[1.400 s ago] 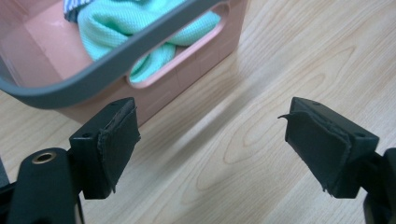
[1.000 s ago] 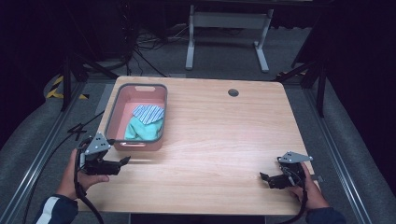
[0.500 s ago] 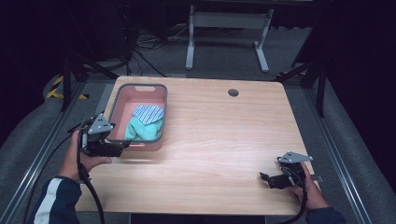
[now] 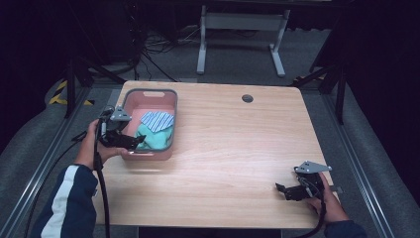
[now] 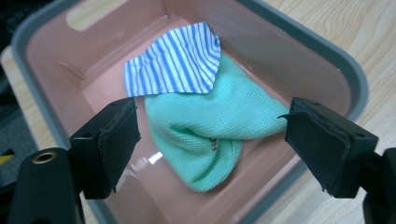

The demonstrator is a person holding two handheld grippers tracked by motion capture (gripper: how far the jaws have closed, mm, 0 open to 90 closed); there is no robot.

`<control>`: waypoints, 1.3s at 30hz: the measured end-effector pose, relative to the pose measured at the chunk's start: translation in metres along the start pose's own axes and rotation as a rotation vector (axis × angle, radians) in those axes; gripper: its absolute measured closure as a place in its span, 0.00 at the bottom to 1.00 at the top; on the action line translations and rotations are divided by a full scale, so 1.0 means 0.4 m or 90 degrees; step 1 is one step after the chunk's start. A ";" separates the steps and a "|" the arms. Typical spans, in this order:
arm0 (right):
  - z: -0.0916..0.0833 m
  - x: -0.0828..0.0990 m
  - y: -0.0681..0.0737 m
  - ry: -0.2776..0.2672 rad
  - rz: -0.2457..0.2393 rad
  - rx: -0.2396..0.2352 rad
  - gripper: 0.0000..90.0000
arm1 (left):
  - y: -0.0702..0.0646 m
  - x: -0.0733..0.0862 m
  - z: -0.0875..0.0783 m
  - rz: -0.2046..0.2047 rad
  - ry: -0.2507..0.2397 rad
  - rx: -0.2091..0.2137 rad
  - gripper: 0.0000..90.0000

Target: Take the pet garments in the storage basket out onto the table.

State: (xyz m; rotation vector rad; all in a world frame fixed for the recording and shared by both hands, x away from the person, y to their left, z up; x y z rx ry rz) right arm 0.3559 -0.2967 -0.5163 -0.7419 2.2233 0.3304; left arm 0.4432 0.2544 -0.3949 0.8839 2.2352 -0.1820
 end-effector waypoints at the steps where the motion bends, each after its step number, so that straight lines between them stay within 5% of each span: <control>1: 0.000 0.000 0.000 0.000 0.000 0.000 0.01 | 0.002 -0.004 0.009 -0.001 0.006 0.001 0.20; 14: 0.000 0.000 0.000 0.000 0.000 0.000 0.01 | 0.013 -0.047 0.121 0.028 0.107 0.004 0.21; 18: 0.000 0.000 0.000 0.000 0.000 0.000 0.01 | 0.022 -0.052 0.153 0.031 0.137 -0.012 0.22; 29: 0.000 0.000 0.000 0.000 0.000 0.000 0.01 | 0.049 -0.027 0.228 -0.011 0.245 0.025 0.22; 39: 0.000 0.000 0.000 0.000 0.000 0.000 0.01 | 0.049 -0.023 0.258 -0.015 0.320 0.007 0.30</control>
Point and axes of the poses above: each handheld gripper's, and its own axes: z roughly forward along the jaws, x roughly out of its underside, y roughly to its left, the point moved 4 cm from there along z, roughly forward along the jaws, and after that the axes turned 2 degrees about -y, right-handed, at the moved point
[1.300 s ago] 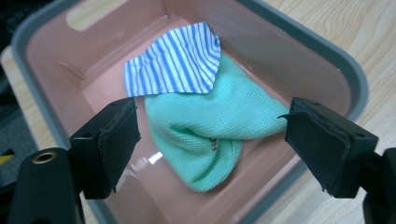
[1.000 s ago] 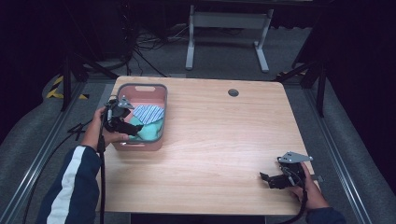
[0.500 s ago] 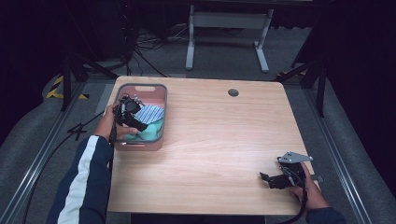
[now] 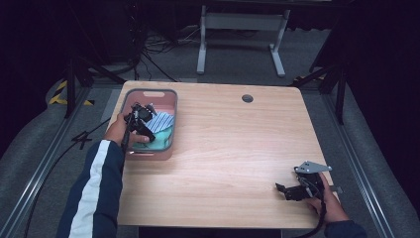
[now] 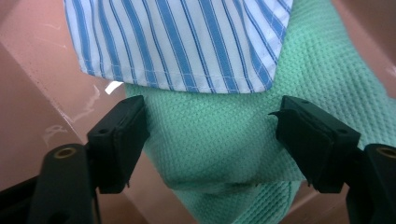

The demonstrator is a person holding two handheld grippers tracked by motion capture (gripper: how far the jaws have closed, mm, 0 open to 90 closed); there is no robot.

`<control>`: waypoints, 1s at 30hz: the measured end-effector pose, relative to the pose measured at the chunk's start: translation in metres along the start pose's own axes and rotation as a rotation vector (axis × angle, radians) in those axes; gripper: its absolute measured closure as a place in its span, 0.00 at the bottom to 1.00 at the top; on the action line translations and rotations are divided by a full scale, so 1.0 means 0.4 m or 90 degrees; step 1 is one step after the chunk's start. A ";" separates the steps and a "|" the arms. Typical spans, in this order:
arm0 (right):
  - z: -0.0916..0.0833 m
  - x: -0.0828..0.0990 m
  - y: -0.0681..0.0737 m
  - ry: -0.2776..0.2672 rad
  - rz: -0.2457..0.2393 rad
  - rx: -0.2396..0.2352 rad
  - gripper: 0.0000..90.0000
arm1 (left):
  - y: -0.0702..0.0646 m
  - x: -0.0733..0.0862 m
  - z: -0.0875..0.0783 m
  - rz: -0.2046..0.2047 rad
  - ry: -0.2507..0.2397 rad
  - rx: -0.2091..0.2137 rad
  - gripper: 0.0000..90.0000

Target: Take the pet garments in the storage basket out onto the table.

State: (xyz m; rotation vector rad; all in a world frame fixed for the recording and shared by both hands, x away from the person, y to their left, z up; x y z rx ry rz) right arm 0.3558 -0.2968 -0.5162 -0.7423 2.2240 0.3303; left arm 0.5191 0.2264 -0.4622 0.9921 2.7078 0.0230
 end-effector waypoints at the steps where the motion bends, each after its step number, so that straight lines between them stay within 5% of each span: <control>1: 0.000 0.000 0.000 0.000 0.000 0.000 0.01 | -0.005 -0.002 0.004 0.002 0.009 0.014 0.38; 6: 0.000 0.000 0.000 0.000 0.000 0.000 0.01 | -0.020 -0.008 0.003 0.009 0.016 0.028 0.52; 9: 0.000 0.000 0.000 0.000 0.000 0.000 0.01 | -0.034 -0.016 -0.001 0.039 0.030 0.010 0.64; 12: 0.000 0.000 0.000 0.000 0.000 0.000 0.01 | -0.038 -0.018 -0.002 0.038 0.030 0.010 0.73; 19: 0.000 0.000 0.000 -0.001 0.001 0.000 0.01 | -0.032 -0.016 -0.026 0.034 -0.023 0.015 0.87; 30: 0.000 0.000 0.000 -0.001 0.001 0.000 0.01 | -0.030 0.002 -0.092 0.022 -0.124 0.012 0.91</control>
Point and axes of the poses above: each handheld gripper's, and its own axes: z roughly forward along the jaws, x roughly out of its underside, y roughly to its left, the point moved 4 cm from there along z, roughly forward along the jaws, and after that the axes turned 2 degrees about -y, right-handed, at the moved point
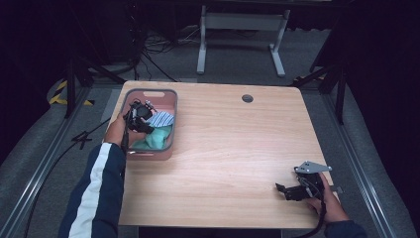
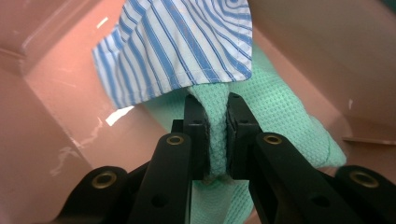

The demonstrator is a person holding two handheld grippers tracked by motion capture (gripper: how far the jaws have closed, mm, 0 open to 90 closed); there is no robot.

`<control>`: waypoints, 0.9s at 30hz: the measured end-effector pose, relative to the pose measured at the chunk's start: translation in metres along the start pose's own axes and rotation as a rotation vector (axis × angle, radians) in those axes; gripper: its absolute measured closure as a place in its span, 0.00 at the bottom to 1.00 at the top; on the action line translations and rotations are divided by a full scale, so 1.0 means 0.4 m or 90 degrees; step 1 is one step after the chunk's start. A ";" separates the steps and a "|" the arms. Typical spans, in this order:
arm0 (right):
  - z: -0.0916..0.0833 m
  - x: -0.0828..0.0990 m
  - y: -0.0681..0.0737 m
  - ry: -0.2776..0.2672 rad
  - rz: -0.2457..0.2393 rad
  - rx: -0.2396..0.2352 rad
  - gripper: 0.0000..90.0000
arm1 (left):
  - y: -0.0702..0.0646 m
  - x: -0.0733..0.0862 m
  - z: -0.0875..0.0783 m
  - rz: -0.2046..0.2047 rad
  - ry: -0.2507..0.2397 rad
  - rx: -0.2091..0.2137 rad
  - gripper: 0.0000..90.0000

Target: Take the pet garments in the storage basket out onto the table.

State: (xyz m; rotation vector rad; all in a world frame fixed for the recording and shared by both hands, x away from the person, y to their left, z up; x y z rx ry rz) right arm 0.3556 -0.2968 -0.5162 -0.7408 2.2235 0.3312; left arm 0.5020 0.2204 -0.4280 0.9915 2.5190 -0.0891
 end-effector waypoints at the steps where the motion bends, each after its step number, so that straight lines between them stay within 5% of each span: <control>1: 0.000 0.000 0.000 0.000 0.000 0.000 0.01 | 0.001 0.002 -0.008 0.002 -0.013 -0.002 0.91; 13: 0.000 0.000 0.000 0.000 0.000 0.000 0.01 | -0.001 0.018 -0.095 -0.043 -0.177 -0.007 0.91; 27: 0.000 0.000 0.000 0.000 0.000 0.000 0.01 | -0.015 0.019 -0.191 -0.042 -0.281 -0.026 0.92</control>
Point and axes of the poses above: each handheld gripper's, and its own axes: z roughly forward along the jaws, x roughly out of its underside, y roughly to its left, the point moved 4 cm from there along z, roughly forward along the jaws, and after that the axes turned 2 degrees about -y, right-handed, at the moved point
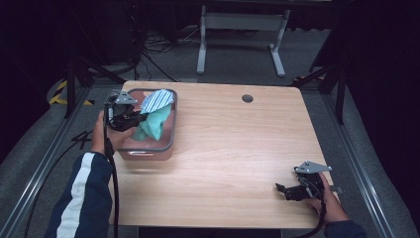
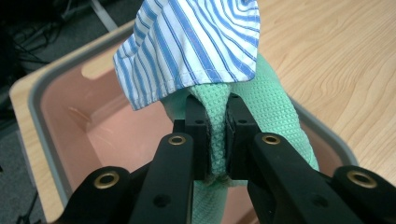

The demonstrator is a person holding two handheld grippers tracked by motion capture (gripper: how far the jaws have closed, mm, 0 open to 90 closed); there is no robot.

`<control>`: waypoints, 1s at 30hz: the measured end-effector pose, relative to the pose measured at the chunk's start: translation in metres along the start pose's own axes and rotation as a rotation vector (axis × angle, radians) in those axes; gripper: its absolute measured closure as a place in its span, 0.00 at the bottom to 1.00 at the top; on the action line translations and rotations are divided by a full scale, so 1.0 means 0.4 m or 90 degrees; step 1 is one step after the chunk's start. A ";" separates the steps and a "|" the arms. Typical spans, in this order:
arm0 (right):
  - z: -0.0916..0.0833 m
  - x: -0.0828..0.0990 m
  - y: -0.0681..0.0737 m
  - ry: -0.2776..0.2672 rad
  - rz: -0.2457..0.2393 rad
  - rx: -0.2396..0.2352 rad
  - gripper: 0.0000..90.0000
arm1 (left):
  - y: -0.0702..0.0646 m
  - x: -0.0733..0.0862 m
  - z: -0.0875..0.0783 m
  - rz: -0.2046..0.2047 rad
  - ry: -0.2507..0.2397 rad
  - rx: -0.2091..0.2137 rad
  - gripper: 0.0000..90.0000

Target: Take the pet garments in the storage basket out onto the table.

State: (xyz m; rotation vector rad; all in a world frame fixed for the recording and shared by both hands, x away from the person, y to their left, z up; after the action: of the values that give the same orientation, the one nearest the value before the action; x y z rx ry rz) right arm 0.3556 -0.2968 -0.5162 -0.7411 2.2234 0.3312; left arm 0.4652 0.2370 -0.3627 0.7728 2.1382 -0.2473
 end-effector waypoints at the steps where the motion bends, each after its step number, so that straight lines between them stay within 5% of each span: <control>1: 0.000 0.000 0.000 0.000 0.000 0.000 0.01 | 0.000 -0.005 -0.005 0.001 -0.005 0.000 0.92; 11: 0.000 0.000 0.000 0.000 0.000 0.000 0.01 | -0.011 -0.051 -0.055 0.000 -0.054 0.003 0.92; 22: 0.000 0.000 0.000 0.000 0.000 0.000 0.01 | -0.052 -0.102 -0.093 0.043 -0.087 0.008 0.92; 30: 0.000 0.000 0.000 0.000 0.000 0.000 0.01 | -0.092 -0.132 -0.101 0.051 -0.104 0.028 0.92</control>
State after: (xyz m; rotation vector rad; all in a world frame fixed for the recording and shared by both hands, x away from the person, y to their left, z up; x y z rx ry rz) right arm 0.3556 -0.2968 -0.5162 -0.7412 2.2234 0.3312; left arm 0.4416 0.2016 -0.2998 0.8323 1.9505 -0.3053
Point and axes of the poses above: each handheld gripper's, and its own axes: z roughly forward along the jaws, x roughly out of its underside, y roughly to its left, the point moved 4 cm from there along z, roughly forward along the jaws, and after that the axes turned 2 degrees about -y, right-handed, at the moved point
